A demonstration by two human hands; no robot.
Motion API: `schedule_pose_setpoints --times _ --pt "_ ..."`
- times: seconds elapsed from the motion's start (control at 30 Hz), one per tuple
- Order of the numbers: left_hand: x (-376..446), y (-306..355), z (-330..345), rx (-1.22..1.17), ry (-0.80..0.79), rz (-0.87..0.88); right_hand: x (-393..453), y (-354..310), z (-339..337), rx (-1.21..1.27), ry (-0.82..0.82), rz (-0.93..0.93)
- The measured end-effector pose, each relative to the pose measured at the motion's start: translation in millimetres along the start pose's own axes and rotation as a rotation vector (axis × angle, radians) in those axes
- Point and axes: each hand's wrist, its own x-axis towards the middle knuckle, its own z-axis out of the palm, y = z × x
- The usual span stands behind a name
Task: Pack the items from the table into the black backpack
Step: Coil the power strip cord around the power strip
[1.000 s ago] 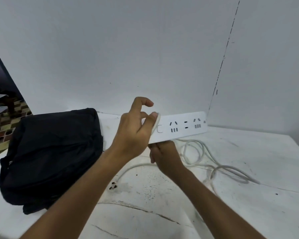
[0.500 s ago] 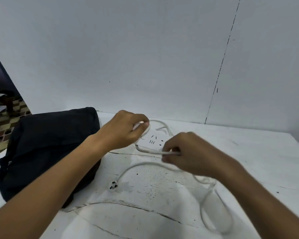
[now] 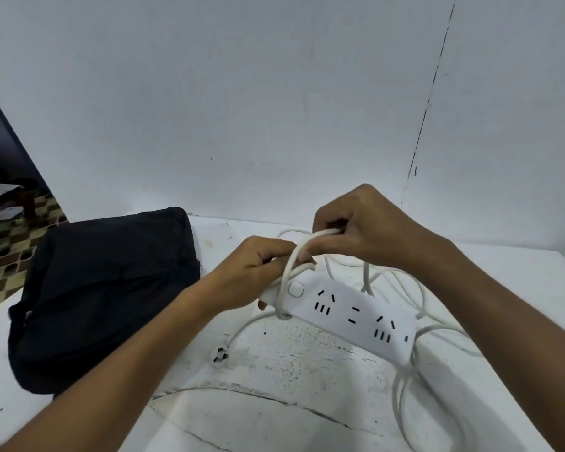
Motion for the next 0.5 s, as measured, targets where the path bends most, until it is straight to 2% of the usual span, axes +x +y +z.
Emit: schedule_pose_setpoints --times 0.13,0.27,0.37,0.43,0.5 --pt "-8 2 6 -0.117 0.081 0.086 2 16 2 0.389 -0.134 0.058" --pt "-16 2 14 -0.269 0.106 0.121 1 32 12 0.626 -0.178 0.095" --pt "-19 10 16 -0.446 0.185 0.110 -4 47 29 0.833 -0.096 0.190" --pt "-16 19 15 -0.445 0.338 0.069 -11 50 45 0.908 -0.028 0.171" --pt "-10 27 12 -0.364 0.472 0.071 -20 45 66 0.863 0.019 0.203"
